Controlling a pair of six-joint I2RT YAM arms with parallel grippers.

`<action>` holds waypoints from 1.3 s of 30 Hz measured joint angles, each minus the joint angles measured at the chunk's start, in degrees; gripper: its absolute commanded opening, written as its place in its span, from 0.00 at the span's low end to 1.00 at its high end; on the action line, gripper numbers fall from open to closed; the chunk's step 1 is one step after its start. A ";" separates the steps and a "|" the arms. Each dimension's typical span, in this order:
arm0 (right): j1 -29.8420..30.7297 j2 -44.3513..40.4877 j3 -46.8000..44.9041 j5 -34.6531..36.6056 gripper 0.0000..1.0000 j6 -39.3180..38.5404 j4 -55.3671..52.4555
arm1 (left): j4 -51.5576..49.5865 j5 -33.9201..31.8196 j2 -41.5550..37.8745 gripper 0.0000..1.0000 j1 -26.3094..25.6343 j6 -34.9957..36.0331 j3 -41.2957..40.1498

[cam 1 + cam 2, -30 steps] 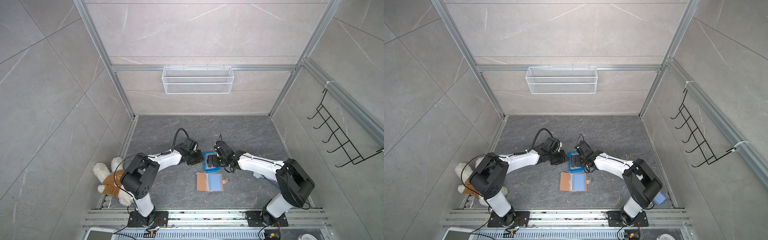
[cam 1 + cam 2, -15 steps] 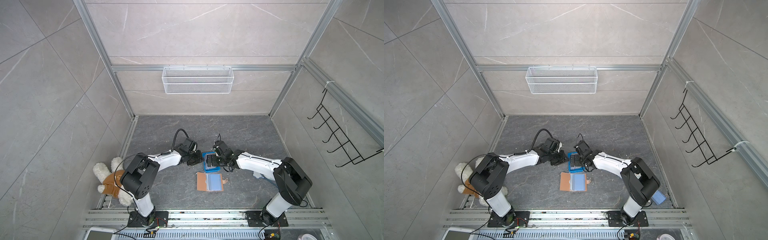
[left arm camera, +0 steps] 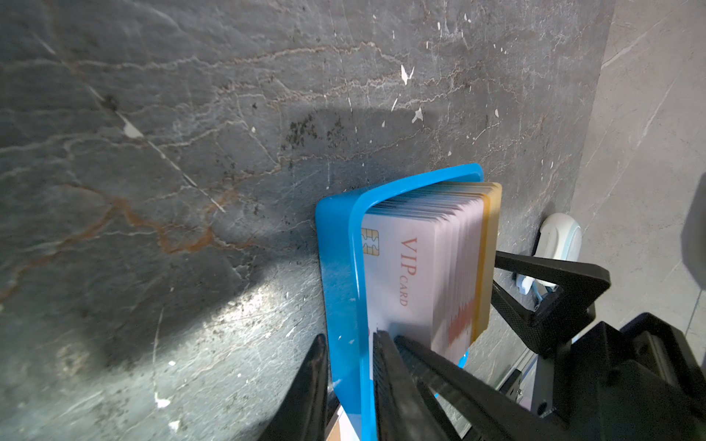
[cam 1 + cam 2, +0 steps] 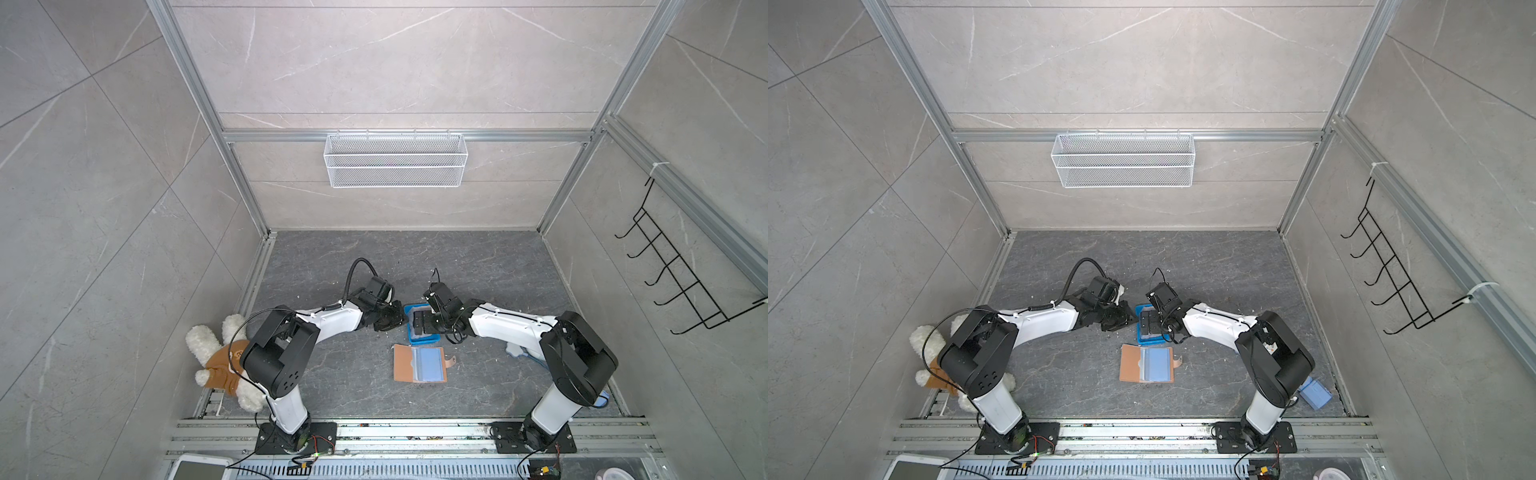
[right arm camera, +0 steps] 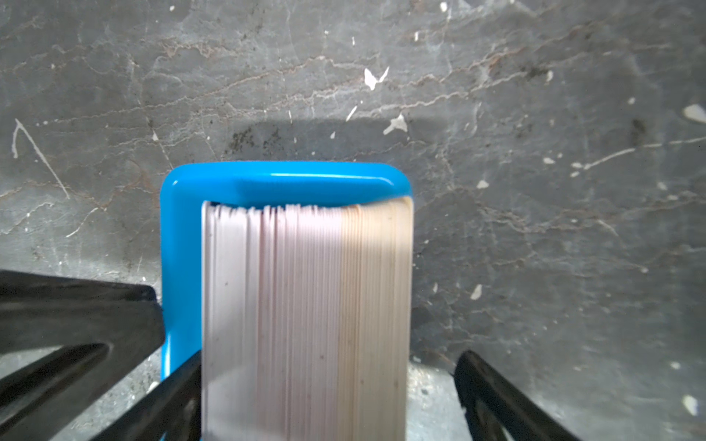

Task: Insert credit cards into a card holder
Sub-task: Pick up the credit card from the storage box.

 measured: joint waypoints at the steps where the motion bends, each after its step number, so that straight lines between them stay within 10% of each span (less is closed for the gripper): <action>1: 0.02 0.00 0.07 0.17 0.97 0.00 0.00 | 0.00 0.00 0.00 0.24 0.00 0.00 0.00; 39: 0.17 -1.20 0.20 1.95 0.96 -0.02 -0.22 | 1.99 4.57 0.42 0.12 0.00 -0.22 1.29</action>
